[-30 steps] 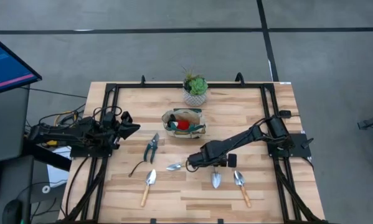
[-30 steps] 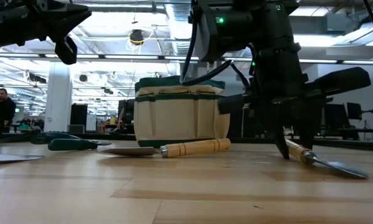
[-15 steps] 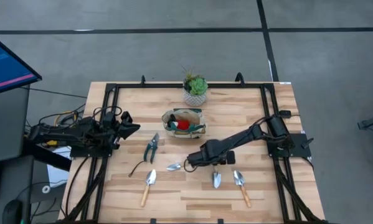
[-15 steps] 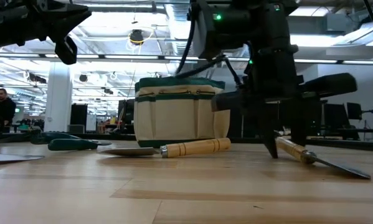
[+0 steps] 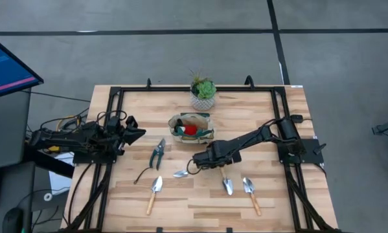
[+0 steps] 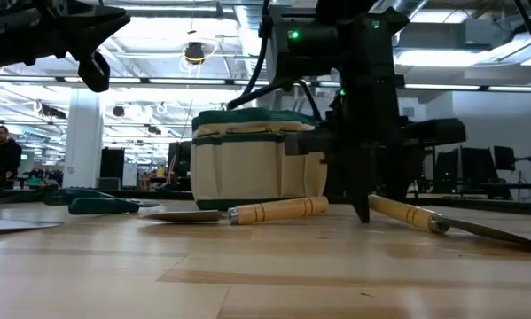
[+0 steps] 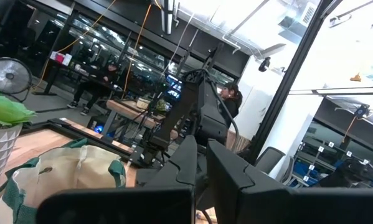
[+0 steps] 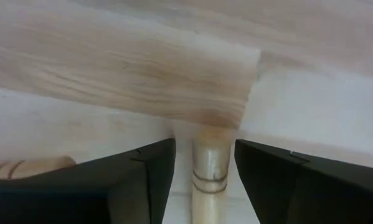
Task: Pick & Place Garden tools in Gardening bag
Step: Put the top right trowel into the gardening bag
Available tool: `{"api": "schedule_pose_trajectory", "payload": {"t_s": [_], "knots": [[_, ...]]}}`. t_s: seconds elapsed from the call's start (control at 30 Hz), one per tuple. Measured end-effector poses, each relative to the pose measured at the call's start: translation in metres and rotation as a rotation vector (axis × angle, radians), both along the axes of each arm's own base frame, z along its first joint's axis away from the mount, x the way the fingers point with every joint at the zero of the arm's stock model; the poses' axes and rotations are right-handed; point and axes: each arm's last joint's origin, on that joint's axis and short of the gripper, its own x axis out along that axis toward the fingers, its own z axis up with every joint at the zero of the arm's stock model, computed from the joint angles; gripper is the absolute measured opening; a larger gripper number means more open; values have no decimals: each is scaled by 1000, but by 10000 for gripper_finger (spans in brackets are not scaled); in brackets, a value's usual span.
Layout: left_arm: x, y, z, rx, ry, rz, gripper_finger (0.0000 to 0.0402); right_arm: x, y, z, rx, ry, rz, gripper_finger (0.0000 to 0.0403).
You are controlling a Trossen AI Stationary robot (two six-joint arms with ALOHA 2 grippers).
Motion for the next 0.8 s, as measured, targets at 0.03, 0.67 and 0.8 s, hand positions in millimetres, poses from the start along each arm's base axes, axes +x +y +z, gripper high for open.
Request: {"api": "schedule_pose_trajectory", "payload": {"t_s": [0.03, 0.67, 0.8], "knots": [[0, 0, 0, 0, 0, 0, 8, 0, -2, 0, 7, 1, 36, 161], [0, 0, 0, 0, 0, 0, 8, 0, -1, 6, 57, 15, 392, 157], [0, 0, 0, 0, 0, 0, 8, 0, -1, 6, 47, 15, 409, 164]]}}
